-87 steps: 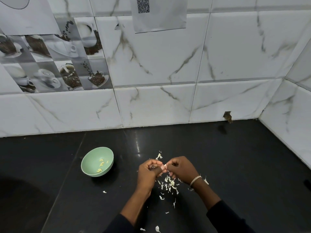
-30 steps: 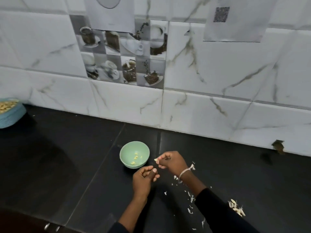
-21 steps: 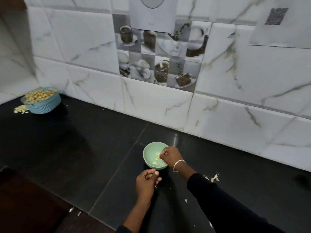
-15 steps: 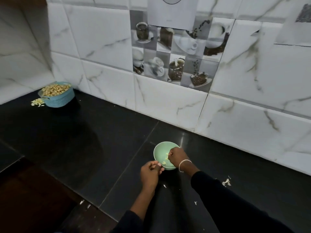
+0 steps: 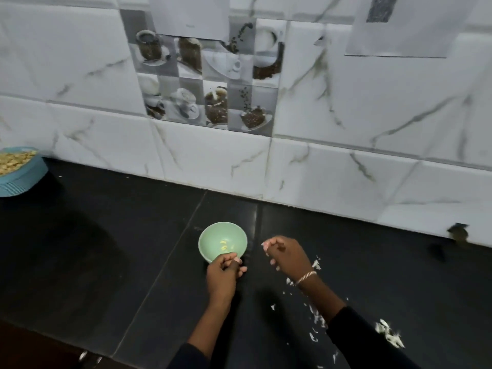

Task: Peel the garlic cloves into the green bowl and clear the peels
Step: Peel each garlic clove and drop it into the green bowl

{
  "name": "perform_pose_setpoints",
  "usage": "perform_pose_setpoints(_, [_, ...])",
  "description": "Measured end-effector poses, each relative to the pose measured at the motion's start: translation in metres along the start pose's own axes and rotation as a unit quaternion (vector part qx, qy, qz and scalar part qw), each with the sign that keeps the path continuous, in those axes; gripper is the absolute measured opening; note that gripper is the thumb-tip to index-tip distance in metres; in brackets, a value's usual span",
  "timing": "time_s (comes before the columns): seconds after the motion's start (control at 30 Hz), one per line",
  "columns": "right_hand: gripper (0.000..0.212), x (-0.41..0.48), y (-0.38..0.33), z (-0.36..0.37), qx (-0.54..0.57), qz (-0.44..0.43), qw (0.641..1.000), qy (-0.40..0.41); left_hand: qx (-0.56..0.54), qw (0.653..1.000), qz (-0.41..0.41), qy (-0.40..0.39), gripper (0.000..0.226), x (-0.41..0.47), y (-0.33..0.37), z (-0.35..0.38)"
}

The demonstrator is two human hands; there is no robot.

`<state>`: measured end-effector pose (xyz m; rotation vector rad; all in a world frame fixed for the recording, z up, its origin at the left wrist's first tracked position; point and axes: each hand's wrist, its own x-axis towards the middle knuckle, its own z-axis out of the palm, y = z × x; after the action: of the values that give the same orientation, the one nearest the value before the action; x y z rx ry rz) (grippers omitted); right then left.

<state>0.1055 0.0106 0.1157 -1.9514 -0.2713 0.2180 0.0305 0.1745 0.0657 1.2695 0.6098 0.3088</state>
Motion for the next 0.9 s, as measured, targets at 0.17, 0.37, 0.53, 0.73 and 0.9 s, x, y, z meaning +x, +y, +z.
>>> perform_pose_setpoints(0.17, [0.012,-0.087,0.063,-0.046,-0.016,0.074,0.996,0.049,0.048,0.995,-0.012,-0.087,0.011,-0.026,-0.025,0.049])
perform_pose_setpoints(0.37, [0.013,-0.151,0.121,-0.107,-0.06,0.146,0.976,0.147,0.108,0.976,-0.023,-0.19,0.008,-0.069,-0.051,0.115])
perform_pose_setpoints(0.53, [0.023,-0.183,0.152,-0.153,-0.127,0.178,0.95,0.222,0.138,0.96,-0.026,-0.243,0.009,-0.098,-0.064,0.15])
perform_pose_setpoints(0.73, [0.021,-0.182,0.164,-0.177,-0.206,0.204,0.933,0.211,0.178,0.945,-0.017,-0.274,0.008,-0.117,-0.072,0.168])
perform_pose_setpoints(0.9, [0.015,-0.166,0.168,-0.173,-0.319,0.243,0.908,0.125,0.192,0.944,-0.013,-0.267,0.009,-0.12,-0.072,0.167])
